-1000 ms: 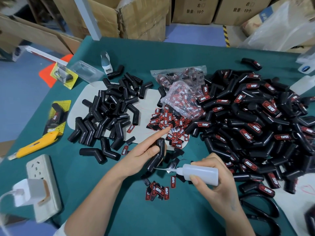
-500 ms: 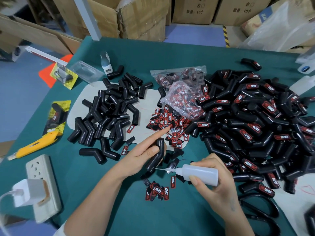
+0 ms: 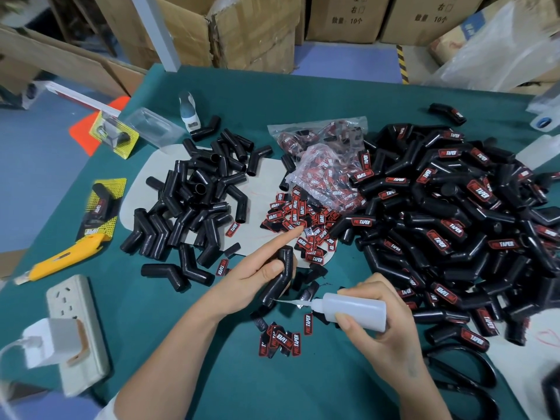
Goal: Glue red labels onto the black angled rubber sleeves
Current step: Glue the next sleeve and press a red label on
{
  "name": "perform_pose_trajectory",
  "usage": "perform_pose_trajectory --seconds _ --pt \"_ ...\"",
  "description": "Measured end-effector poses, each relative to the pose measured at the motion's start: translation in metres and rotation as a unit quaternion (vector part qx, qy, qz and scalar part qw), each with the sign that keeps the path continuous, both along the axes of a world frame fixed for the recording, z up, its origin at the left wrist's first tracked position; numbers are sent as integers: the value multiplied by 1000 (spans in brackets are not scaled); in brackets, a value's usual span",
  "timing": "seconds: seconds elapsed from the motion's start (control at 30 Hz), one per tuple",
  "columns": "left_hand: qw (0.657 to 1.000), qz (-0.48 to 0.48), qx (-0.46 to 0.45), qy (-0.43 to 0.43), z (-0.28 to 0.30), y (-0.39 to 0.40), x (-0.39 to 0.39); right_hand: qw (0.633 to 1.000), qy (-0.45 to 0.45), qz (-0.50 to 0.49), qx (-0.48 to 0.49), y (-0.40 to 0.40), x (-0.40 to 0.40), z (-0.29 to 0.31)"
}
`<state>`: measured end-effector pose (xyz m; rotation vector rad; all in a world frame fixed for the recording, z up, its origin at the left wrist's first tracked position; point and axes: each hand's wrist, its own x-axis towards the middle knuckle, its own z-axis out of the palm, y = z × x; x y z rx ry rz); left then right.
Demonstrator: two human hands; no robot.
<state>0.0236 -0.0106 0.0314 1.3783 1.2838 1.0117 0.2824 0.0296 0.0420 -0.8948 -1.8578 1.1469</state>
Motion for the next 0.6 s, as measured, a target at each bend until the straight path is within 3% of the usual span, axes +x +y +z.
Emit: perform_pose_trajectory --seconds 0.6 --pt "1000 11 11 -15 -5 1 -2 1000 7 5 9 0 1 1"
